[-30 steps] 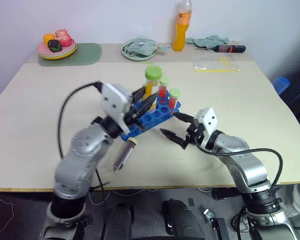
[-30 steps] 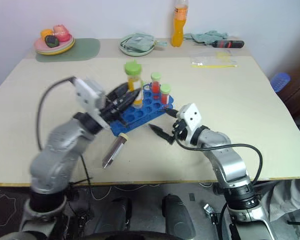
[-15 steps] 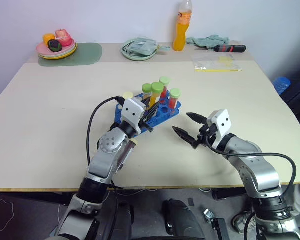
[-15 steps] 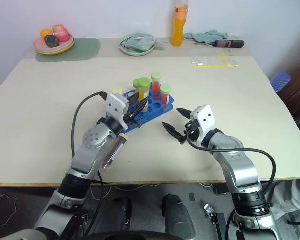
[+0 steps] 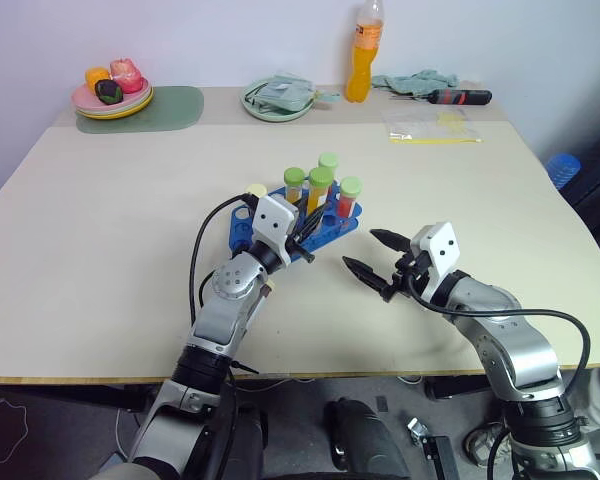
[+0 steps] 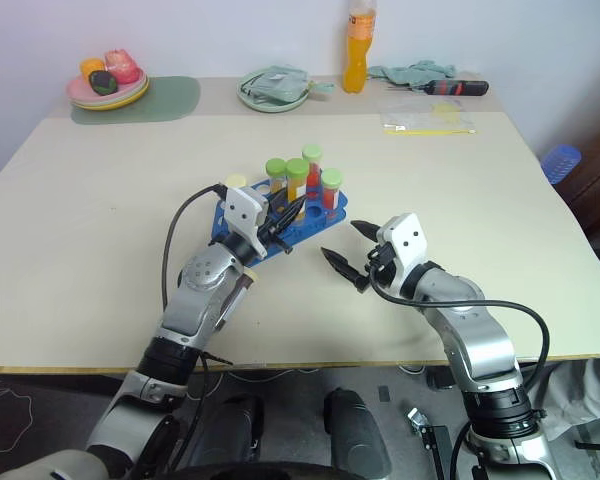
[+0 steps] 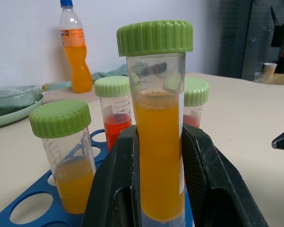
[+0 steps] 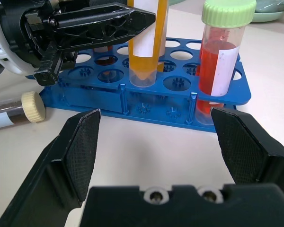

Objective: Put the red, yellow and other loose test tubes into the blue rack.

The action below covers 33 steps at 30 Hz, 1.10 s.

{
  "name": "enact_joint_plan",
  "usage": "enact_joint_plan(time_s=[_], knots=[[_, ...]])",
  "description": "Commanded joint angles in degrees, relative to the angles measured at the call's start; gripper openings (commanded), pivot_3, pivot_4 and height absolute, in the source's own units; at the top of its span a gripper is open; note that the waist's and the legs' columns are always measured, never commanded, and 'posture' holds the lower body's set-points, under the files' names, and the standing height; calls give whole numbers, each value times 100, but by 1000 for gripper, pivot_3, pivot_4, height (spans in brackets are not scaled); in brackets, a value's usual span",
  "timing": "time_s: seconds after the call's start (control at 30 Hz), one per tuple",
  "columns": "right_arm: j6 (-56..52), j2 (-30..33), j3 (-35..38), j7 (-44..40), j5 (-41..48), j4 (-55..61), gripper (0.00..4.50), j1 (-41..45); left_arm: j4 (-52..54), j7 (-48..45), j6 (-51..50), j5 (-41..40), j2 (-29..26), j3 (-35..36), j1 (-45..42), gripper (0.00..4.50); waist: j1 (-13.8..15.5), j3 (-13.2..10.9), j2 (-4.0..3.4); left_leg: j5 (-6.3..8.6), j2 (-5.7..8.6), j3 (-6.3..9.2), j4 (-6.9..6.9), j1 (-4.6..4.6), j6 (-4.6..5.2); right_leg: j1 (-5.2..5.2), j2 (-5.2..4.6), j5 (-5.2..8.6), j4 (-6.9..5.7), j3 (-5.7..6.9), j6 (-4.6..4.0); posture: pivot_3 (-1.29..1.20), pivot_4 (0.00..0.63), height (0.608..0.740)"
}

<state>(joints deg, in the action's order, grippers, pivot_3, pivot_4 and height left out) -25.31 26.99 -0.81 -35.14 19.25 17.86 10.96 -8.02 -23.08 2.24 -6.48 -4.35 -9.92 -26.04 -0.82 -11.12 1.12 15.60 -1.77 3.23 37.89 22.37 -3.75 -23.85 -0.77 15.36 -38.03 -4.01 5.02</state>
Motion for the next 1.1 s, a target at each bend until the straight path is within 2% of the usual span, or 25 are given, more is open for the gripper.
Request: enact_joint_plan(time_s=[0.03,0.4,0.63,0.7,0.77,0.8,0.83,0.93,1.1], knots=[[17,12,57,4,57,282,4130,39,59,-56,121,21,35,-13,57,677,0,0,0,0,0,0,0,0,0,0,0,0,0,0,0,0,150,740],[5,17,-14,-24,29,272,4130,84,-214,-126,-111,-102,252,25,0,677,-1,0,-1,1,1,2,0,-2,1,7,0,1,5,2,1,0,150,740],[15,34,-32,-29,19,278,4130,83,-142,-186,-51,35,163,-27,116,677,5,1,-1,1,1,4,0,-2,2,7,0,1,6,3,1,0,150,740],[18,30,-42,-32,17,280,4130,83,-156,-153,-38,47,158,-2,126,1715,4,1,-1,1,1,4,0,-2,2,7,0,1,6,3,1,0,150,740],[19,25,-50,-37,20,277,4130,95,-142,-123,6,32,157,44,123,2425,3,0,-1,1,1,4,0,-2,2,7,0,1,6,3,1,0,150,740],[20,20,-50,-39,25,273,4130,115,-44,-139,-15,-35,139,98,143,3058,0,1,-1,1,1,4,0,-2,2,7,0,1,6,3,1,0,150,740],[12,18,-44,-40,36,272,4130,145,135,-199,-79,-153,89,171,185,3452,-7,1,-1,1,0,4,0,-2,2,7,0,1,6,3,1,0,150,740],[-31,58,40,-75,123,324,4130,218,978,-453,-555,-613,-245,436,462,3452,-43,0,-2,2,-2,4,-3,-3,3,5,2,1,5,3,1,0,150,740],[-60,323,182,-294,236,365,4130,339,2676,-848,-1960,-1631,-1388,1143,1041,3452,-55,-2,-5,2,-8,6,-10,-6,3,3,7,2,2,3,-1,0,150,740]])
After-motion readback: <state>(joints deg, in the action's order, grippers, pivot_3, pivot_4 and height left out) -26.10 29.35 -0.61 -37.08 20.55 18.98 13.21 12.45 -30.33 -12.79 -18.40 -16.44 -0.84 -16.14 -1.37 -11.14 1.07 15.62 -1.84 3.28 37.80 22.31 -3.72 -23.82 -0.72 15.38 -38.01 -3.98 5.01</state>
